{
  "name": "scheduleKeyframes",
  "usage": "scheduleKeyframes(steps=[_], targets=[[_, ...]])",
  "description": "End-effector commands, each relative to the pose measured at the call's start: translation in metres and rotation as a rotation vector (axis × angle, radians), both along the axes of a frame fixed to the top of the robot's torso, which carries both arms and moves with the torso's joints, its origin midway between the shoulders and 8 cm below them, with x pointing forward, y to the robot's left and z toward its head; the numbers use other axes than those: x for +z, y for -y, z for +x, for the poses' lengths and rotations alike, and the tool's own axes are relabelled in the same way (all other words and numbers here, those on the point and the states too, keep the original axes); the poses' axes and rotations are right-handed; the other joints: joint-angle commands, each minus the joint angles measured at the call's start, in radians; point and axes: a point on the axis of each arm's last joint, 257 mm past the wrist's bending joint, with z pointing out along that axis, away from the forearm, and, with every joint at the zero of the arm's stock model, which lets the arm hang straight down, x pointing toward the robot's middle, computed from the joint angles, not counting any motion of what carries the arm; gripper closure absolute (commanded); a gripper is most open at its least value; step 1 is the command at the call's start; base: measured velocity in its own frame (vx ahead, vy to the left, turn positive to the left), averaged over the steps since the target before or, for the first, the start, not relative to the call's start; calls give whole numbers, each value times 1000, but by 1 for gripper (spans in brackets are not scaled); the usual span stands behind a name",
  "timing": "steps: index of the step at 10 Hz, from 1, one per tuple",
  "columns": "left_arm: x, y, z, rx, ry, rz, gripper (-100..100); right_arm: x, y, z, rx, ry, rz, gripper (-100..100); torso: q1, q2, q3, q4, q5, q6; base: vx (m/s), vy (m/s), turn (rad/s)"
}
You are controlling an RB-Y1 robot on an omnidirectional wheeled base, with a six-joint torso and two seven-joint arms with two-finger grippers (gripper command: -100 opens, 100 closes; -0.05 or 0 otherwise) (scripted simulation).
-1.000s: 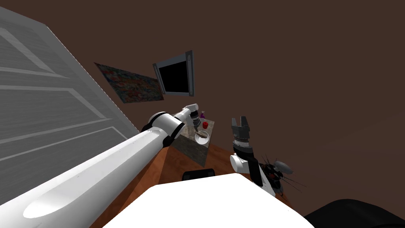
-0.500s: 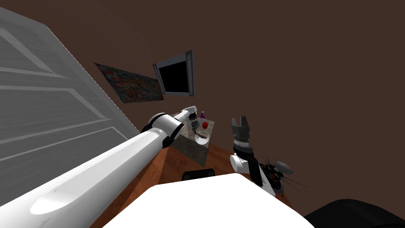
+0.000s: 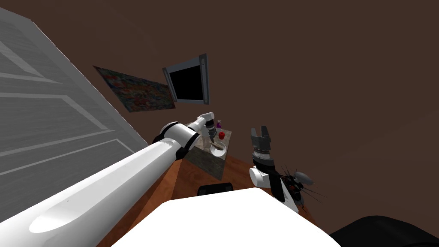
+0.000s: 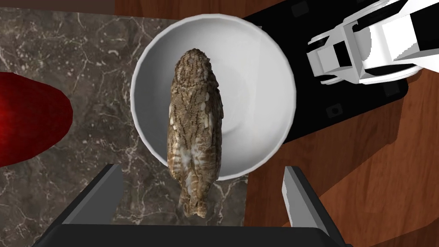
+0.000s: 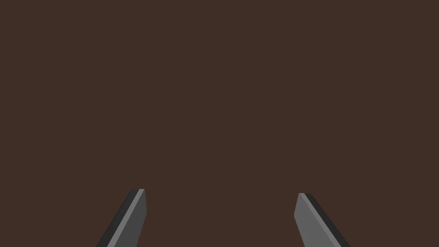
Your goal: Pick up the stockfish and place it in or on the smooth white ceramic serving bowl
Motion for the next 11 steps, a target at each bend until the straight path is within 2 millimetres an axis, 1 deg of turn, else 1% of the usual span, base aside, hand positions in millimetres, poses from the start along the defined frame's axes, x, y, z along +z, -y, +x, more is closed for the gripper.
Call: scheduleKeyframes(steps=[1,2,3,5,6,7,8,9,10,11], targets=[[2,-1,2,15,4,-2,-100,0,0,0,0,0,0,0,0,0,0,0,0,0,-12,75,-158],[7,-6,6,51,4,-2,-100,0,0,0,0,0,0,0,2,0,0,0,1,-1,-11,90,-197],[12,-2,9,39,25,-8,-100,0,0,0,0,0,0,0,4,0,0,0,1,-1,-13,76,-147],[7,-6,6,51,4,-2,-100,0,0,0,0,0,0,0,1,0,0,0,1,-1,-6,18,13],[12,-11,10,87,3,-3,-100,0,0,0,0,0,0,0,-1,0,0,0,0,-1,-15,43,-214],[12,-11,10,87,3,-3,-100,0,0,0,0,0,0,0,1,0,0,0,0,0,-12,58,-183],[12,-11,10,87,3,-3,-100,0,0,0,0,0,0,0,1,0,0,0,1,-1,-3,31,-1],[17,-16,13,123,3,-4,-100,0,0,0,0,0,0,0,1,0,0,0,1,-1,-11,53,-230],[22,-21,17,160,3,-5,-100,0,0,0,0,0,0,0,1,0,0,0,1,0,-30,122,-386],[28,-18,20,149,24,-11,-100,0,0,0,0,0,0,0,5,1,1,0,1,0,-27,105,-125]])
